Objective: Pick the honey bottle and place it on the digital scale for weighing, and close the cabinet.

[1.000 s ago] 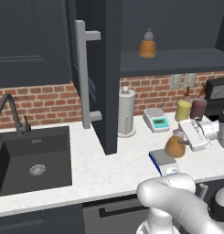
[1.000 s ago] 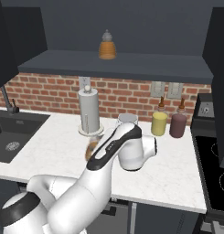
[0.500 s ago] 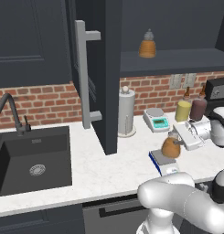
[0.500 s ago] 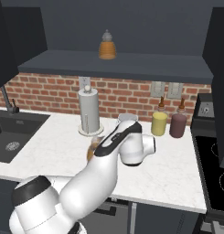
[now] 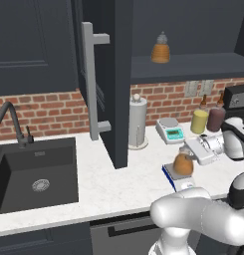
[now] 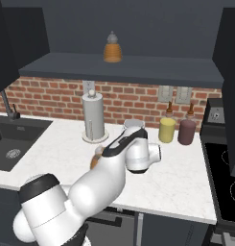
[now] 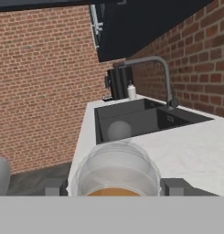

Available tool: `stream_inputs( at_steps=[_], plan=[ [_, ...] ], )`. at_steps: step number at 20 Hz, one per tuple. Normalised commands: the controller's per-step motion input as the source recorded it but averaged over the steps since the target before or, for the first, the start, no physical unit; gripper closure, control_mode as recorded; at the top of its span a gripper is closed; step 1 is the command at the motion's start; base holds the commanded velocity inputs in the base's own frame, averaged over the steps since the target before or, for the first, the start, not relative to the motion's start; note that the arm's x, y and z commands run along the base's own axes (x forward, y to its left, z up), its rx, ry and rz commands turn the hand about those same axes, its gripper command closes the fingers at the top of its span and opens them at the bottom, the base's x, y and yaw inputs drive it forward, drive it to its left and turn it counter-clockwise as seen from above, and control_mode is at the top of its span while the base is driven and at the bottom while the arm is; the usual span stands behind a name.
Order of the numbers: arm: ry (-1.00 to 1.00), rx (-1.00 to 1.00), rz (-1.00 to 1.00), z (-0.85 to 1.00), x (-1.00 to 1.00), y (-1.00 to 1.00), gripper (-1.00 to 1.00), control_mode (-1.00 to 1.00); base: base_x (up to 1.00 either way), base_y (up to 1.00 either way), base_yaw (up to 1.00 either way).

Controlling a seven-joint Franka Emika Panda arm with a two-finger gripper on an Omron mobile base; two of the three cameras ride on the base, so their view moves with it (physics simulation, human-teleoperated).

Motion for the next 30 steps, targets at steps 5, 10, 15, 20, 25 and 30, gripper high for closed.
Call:
stream_inputs(
  at_steps=[5,10,15,20,25,30],
  plan=[
    [-0.02,0.00,0.00,-0.16,0.00,0.17,1.00,-1.00,0.00,0.00,0.00],
    [0.00,0.00,0.00,-0.03,0.09,0.04,1.00,-1.00,0.00,0.00,0.00],
    [0.00,0.00,0.00,-0.03,0.23,0.00,1.00,-1.00,0.00,0.00,0.00],
    [0.00,0.00,0.02,-0.05,0.14,-0.02,1.00,-1.00,0.00,0.00,0.00],
    [0.00,0.00,0.01,-0.03,0.08,-0.08,1.00,-1.00,0.00,0.00,0.00],
    [0.00,0.00,0.00,-0.10,0.05,-0.03,1.00,-1.00,0.00,0.00,0.00]
  ],
)
